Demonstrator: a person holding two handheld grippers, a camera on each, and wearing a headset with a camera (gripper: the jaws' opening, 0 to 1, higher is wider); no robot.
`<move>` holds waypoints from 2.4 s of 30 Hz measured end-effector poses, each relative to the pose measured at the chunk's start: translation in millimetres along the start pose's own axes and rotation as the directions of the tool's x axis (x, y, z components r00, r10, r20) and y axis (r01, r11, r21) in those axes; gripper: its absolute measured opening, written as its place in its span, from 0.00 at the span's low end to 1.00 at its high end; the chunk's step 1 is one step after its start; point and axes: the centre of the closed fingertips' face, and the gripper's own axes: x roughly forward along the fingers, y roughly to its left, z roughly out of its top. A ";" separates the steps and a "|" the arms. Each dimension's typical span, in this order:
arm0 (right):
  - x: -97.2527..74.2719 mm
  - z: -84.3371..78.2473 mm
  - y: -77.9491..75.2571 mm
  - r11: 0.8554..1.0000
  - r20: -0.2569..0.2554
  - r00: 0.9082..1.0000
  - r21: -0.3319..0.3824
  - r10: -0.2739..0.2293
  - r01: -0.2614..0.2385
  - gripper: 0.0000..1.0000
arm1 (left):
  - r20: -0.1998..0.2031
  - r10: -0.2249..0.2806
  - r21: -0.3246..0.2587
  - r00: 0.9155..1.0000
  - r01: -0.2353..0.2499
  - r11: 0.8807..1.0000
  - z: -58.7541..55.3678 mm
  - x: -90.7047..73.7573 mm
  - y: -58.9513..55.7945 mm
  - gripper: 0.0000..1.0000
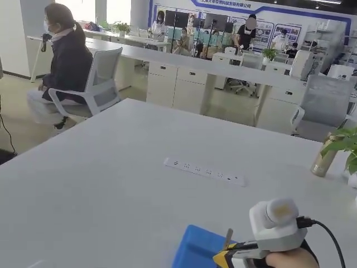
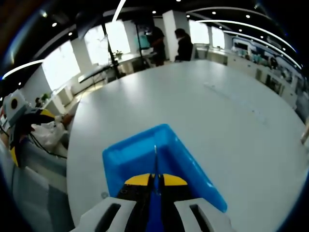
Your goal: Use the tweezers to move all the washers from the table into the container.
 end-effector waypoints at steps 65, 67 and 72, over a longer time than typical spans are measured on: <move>-52.8 -1.3 72.4 0.996 0.199 0.977 -0.008 0.084 -0.084 0.04 | -0.060 -0.034 0.017 0.998 0.036 0.999 -6.5 6.2 -10.5 0.91; -47.2 -6.8 74.1 0.996 0.177 0.980 -0.015 0.091 -0.090 0.04 | -0.062 -0.034 0.018 0.998 0.035 0.999 -7.1 6.1 -10.3 0.91; -35.1 -17.0 79.0 0.994 0.139 0.984 -0.021 0.112 -0.110 0.04 | -0.062 -0.026 0.016 0.998 0.027 0.999 -8.1 4.3 -8.2 0.90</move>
